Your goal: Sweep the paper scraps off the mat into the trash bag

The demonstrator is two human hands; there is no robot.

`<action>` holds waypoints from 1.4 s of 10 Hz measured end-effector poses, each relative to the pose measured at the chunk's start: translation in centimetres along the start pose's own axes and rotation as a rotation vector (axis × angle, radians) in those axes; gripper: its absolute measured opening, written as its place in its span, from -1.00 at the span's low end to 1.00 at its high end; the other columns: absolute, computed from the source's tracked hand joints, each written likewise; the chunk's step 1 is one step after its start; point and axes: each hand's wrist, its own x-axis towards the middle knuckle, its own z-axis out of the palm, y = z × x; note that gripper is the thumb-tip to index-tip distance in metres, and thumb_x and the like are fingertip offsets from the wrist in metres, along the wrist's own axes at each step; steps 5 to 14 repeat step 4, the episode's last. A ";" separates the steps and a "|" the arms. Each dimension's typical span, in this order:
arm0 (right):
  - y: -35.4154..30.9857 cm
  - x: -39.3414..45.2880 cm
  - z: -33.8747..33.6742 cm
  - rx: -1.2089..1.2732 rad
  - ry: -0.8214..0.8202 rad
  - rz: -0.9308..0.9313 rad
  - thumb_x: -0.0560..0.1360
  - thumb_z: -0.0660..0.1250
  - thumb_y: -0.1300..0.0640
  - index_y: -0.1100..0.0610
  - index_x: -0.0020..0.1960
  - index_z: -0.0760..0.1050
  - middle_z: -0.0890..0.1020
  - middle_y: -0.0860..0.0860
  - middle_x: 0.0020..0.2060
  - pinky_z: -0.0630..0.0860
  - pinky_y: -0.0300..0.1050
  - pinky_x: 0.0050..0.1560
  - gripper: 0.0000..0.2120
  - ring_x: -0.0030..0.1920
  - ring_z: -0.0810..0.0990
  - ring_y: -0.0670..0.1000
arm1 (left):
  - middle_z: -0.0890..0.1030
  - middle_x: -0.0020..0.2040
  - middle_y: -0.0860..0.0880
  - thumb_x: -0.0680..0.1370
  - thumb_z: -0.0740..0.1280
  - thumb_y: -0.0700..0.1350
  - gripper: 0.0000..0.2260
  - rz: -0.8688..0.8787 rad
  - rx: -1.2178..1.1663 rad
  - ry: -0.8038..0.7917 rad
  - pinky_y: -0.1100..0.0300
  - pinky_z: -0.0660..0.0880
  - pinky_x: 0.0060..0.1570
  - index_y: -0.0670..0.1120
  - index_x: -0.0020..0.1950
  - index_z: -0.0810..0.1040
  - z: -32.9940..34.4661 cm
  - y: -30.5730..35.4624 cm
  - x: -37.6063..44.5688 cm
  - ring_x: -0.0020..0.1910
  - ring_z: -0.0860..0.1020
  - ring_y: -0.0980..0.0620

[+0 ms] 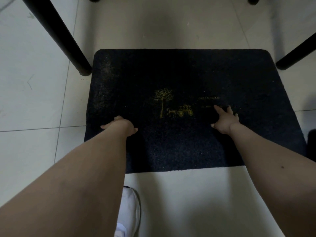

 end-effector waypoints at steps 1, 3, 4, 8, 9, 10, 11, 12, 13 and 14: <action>-0.9 -1.5 0.9 0.073 0.111 0.027 0.54 0.29 0.19 -0.24 0.52 -0.11 -0.17 0.01 0.55 0.05 0.37 0.43 -0.21 0.53 -0.15 0.21 | -0.07 0.57 -0.22 0.42 0.13 0.42 -0.03 -0.133 -0.114 0.008 -0.26 0.04 0.47 -0.12 0.57 -0.23 -0.1 0.5 -1.8 0.51 0.05 -0.34; -3.4 -6.5 0.5 0.124 0.245 -0.071 0.54 0.28 0.12 -0.18 0.52 -0.04 -0.01 0.04 0.54 0.14 0.36 0.39 -0.29 0.52 -0.02 0.19 | -0.01 0.54 -0.31 0.52 0.25 0.13 -0.21 -0.121 -0.358 0.183 -0.25 0.09 0.45 -0.07 0.57 -0.12 -1.4 1.7 -7.7 0.51 0.06 -0.37; -3.9 -9.7 -1.2 0.153 0.276 -0.121 0.54 0.28 0.04 -0.16 0.52 0.01 0.05 0.06 0.53 0.18 0.35 0.38 -0.33 0.50 0.03 0.20 | 0.03 0.54 -0.29 0.54 0.23 0.11 -0.24 -0.050 -0.407 0.192 -0.22 0.11 0.47 -0.13 0.57 -0.10 -3.1 2.0 -11.0 0.51 0.09 -0.33; -3.9 -9.7 -1.2 0.153 0.276 -0.121 0.54 0.28 0.04 -0.16 0.52 0.01 0.05 0.06 0.53 0.18 0.35 0.38 -0.33 0.50 0.03 0.20 | 0.03 0.54 -0.29 0.54 0.23 0.11 -0.24 -0.050 -0.407 0.192 -0.22 0.11 0.47 -0.13 0.57 -0.10 -3.1 2.0 -11.0 0.51 0.09 -0.33; -3.9 -9.7 -1.2 0.153 0.276 -0.121 0.54 0.28 0.04 -0.16 0.52 0.01 0.05 0.06 0.53 0.18 0.35 0.38 -0.33 0.50 0.03 0.20 | 0.03 0.54 -0.29 0.54 0.23 0.11 -0.24 -0.050 -0.407 0.192 -0.22 0.11 0.47 -0.13 0.57 -0.10 -3.1 2.0 -11.0 0.51 0.09 -0.33; -3.9 -9.7 -1.2 0.153 0.276 -0.121 0.54 0.28 0.04 -0.16 0.52 0.01 0.05 0.06 0.53 0.18 0.35 0.38 -0.33 0.50 0.03 0.20 | 0.03 0.54 -0.29 0.54 0.23 0.11 -0.24 -0.050 -0.407 0.192 -0.22 0.11 0.47 -0.13 0.57 -0.10 -3.1 2.0 -11.0 0.51 0.09 -0.33; -3.9 -9.7 -1.2 0.153 0.276 -0.121 0.54 0.28 0.04 -0.16 0.52 0.01 0.05 0.06 0.53 0.18 0.35 0.38 -0.33 0.50 0.03 0.20 | 0.03 0.54 -0.29 0.54 0.23 0.11 -0.24 -0.050 -0.407 0.192 -0.22 0.11 0.47 -0.13 0.57 -0.10 -3.1 2.0 -11.0 0.51 0.09 -0.33; -3.9 -9.7 -1.2 0.153 0.276 -0.121 0.54 0.28 0.04 -0.16 0.52 0.01 0.05 0.06 0.53 0.18 0.35 0.38 -0.33 0.50 0.03 0.20 | 0.03 0.54 -0.29 0.54 0.23 0.11 -0.24 -0.050 -0.407 0.192 -0.22 0.11 0.47 -0.13 0.57 -0.10 -3.1 2.0 -11.0 0.51 0.09 -0.33; -3.9 -9.7 -1.2 0.153 0.276 -0.121 0.54 0.28 0.04 -0.16 0.52 0.01 0.05 0.06 0.53 0.18 0.35 0.38 -0.33 0.50 0.03 0.20 | 0.03 0.54 -0.29 0.54 0.23 0.11 -0.24 -0.050 -0.407 0.192 -0.22 0.11 0.47 -0.13 0.57 -0.10 -3.1 2.0 -11.0 0.51 0.09 -0.33; -3.9 -9.7 -1.2 0.153 0.276 -0.121 0.54 0.28 0.04 -0.16 0.52 0.01 0.05 0.06 0.53 0.18 0.35 0.38 -0.33 0.50 0.03 0.20 | 0.03 0.54 -0.29 0.54 0.23 0.11 -0.24 -0.050 -0.407 0.192 -0.22 0.11 0.47 -0.13 0.57 -0.10 -3.1 2.0 -11.0 0.51 0.09 -0.33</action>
